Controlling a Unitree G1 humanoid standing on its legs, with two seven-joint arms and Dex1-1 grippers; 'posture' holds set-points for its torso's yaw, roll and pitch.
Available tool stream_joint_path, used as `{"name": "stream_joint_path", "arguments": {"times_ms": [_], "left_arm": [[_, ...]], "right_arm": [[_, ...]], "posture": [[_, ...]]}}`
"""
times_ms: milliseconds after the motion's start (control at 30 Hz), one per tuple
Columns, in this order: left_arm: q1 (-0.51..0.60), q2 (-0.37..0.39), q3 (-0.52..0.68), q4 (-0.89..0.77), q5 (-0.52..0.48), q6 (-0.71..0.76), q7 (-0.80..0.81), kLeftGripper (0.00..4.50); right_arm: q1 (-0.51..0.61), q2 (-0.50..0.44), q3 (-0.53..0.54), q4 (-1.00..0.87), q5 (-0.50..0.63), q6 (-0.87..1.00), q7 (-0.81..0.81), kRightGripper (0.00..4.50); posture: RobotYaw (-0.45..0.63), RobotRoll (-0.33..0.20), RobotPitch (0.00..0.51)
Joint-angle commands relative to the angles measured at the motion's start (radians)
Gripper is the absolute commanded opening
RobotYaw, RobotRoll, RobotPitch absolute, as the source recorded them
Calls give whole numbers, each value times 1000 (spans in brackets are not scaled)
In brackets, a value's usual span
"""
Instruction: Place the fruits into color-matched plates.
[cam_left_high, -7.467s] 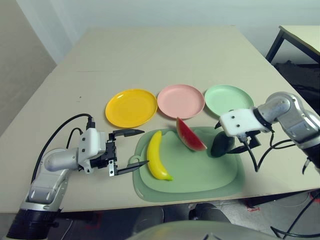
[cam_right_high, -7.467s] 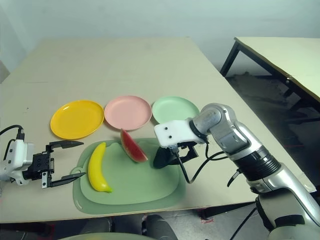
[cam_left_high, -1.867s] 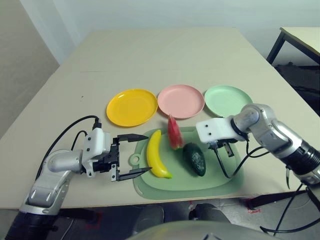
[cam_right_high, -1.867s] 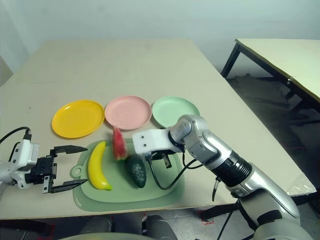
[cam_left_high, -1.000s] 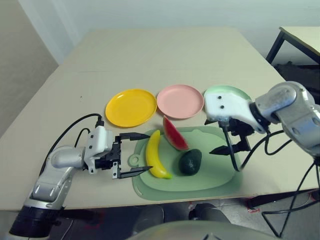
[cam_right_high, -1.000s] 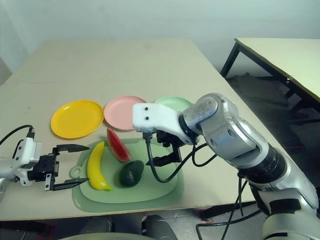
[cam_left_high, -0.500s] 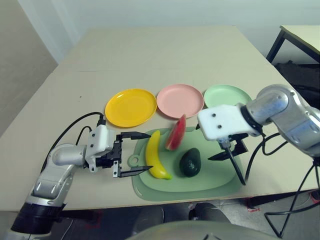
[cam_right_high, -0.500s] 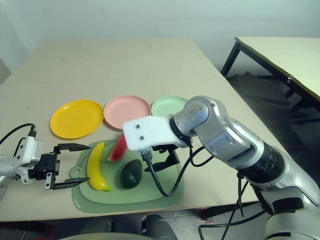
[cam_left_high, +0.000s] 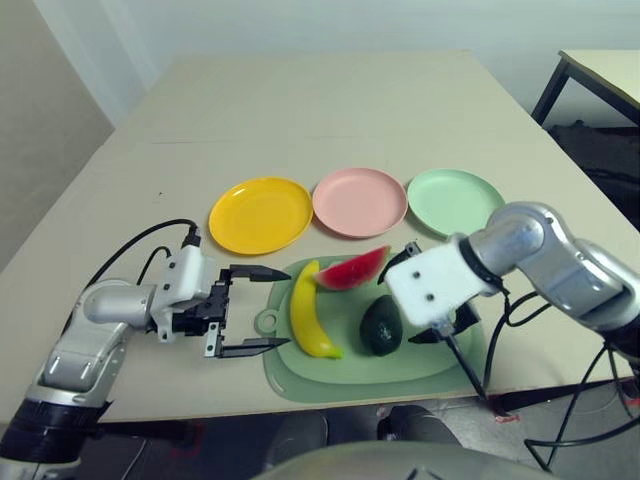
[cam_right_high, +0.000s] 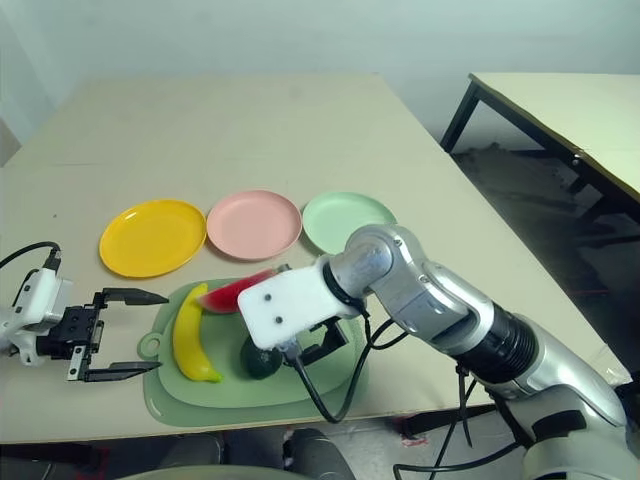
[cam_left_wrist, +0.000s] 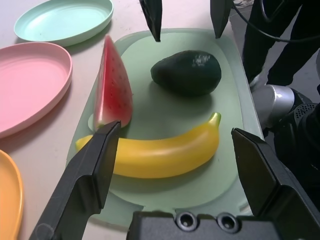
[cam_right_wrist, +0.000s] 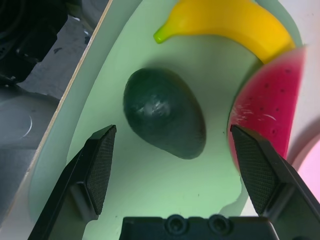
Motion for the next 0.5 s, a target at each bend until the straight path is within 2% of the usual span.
{"name": "stream_joint_path", "arguments": {"times_ms": [33,500], "left_arm": [[14,11,11,-27,-2,11,2,4500],[12,7,11,-39,-3,23,21,4500]], "right_arm": [[13,11,21,22,-31,-44,3,4485],[64,58,35,115,-112,-166,0,4485]], "posture": [[67,0,38],[65,0,37]]}}
